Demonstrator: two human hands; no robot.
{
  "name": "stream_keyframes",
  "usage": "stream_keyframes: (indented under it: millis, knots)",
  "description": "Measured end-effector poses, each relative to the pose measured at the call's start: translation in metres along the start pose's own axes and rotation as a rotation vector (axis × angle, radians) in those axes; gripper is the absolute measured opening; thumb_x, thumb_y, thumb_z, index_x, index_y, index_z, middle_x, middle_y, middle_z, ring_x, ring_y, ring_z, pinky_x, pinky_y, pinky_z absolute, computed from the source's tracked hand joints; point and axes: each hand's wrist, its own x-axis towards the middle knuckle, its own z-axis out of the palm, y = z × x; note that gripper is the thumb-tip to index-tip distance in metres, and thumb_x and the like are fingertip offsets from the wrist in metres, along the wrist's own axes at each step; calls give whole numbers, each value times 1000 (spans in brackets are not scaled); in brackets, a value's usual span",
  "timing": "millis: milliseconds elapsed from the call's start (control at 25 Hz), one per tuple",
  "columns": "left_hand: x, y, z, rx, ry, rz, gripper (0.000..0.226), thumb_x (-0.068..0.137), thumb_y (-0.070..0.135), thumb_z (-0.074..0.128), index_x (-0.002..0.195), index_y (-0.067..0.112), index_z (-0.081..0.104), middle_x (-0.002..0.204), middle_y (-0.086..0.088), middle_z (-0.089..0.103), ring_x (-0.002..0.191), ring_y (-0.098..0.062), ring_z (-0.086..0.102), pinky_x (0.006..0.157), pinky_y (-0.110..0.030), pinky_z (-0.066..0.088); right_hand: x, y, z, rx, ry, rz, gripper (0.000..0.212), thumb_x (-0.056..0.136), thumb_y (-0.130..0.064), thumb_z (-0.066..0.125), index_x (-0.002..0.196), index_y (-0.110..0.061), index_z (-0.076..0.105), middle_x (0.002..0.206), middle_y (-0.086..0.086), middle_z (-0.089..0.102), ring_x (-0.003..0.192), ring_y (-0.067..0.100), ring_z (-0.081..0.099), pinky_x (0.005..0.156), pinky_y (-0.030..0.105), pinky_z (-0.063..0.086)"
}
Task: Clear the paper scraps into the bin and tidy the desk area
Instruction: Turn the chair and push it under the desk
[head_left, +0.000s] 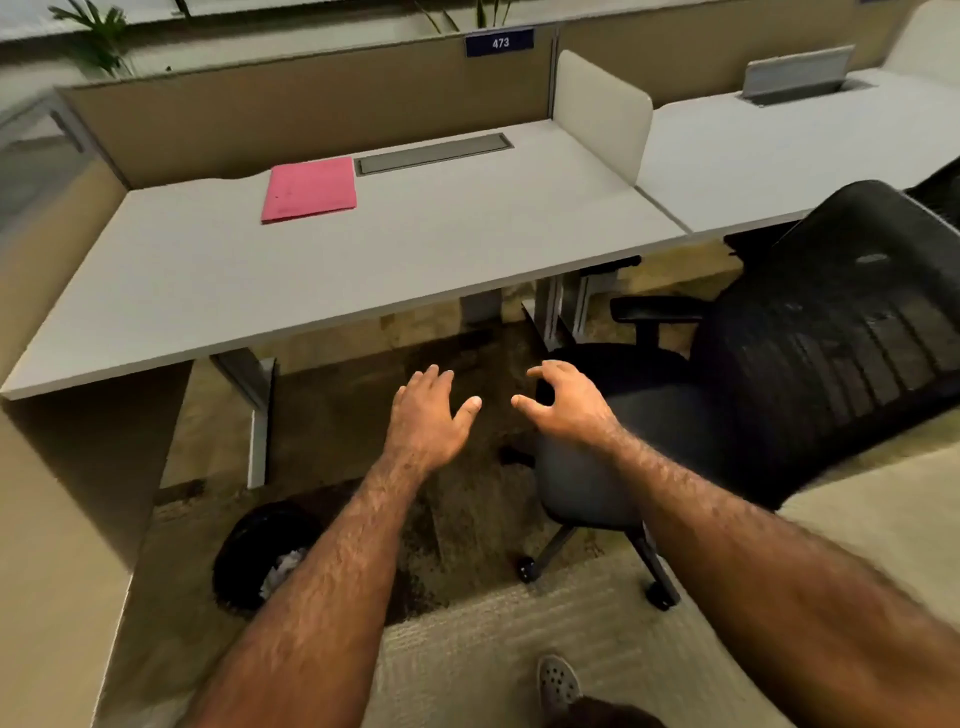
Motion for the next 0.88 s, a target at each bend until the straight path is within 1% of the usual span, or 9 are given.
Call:
stream_keyframes:
  millis: [200, 360, 520, 600, 760, 880]
  knots:
    - [-36, 22, 13, 49, -61, 134, 66, 96, 52, 41, 149, 15, 28, 159, -8, 22, 148, -24, 15, 120, -42, 11, -63, 15, -21, -9, 88, 74, 61, 84, -52, 64, 135, -21, 51, 149, 3, 42, 138, 20, 38, 110, 34, 34]
    - [-43, 62, 15, 82, -64, 261, 66, 96, 52, 41, 148, 14, 30, 159, -9, 24, 147, -25, 17, 119, -42, 13, -95, 29, -61, -1, 203, 134, 59, 84, -50, 64, 134, -19, 52, 147, 4, 44, 136, 20, 40, 109, 31, 33]
    - [-42, 115, 22, 80, -42, 376, 66, 95, 53, 42, 148, 15, 29, 158, -8, 25, 147, -26, 19, 119, -42, 14, -110, 54, -112, -29, 319, 171, 58, 85, -50, 64, 133, -18, 53, 145, 5, 47, 135, 19, 41, 110, 29, 32]
    - [-36, 145, 29, 81, -38, 424, 66, 95, 53, 41, 148, 16, 28, 158, -8, 25, 147, -26, 19, 119, -42, 14, -113, 71, -142, -41, 366, 173, 58, 85, -51, 63, 132, -18, 54, 142, 4, 49, 133, 18, 44, 108, 27, 32]
    - [-16, 221, 44, 83, -54, 514, 67, 95, 54, 41, 149, 17, 27, 159, -7, 24, 147, -25, 18, 119, -42, 14, -109, 120, -208, -37, 447, 173, 56, 84, -51, 63, 130, -21, 56, 136, 0, 55, 129, 17, 48, 109, 34, 38]
    - [-3, 277, 55, 61, -83, 532, 67, 95, 53, 42, 149, 17, 27, 159, -6, 23, 147, -25, 17, 120, -42, 14, -101, 158, -253, -36, 491, 199, 54, 83, -52, 64, 127, -22, 57, 133, -1, 57, 126, 18, 50, 107, 34, 40]
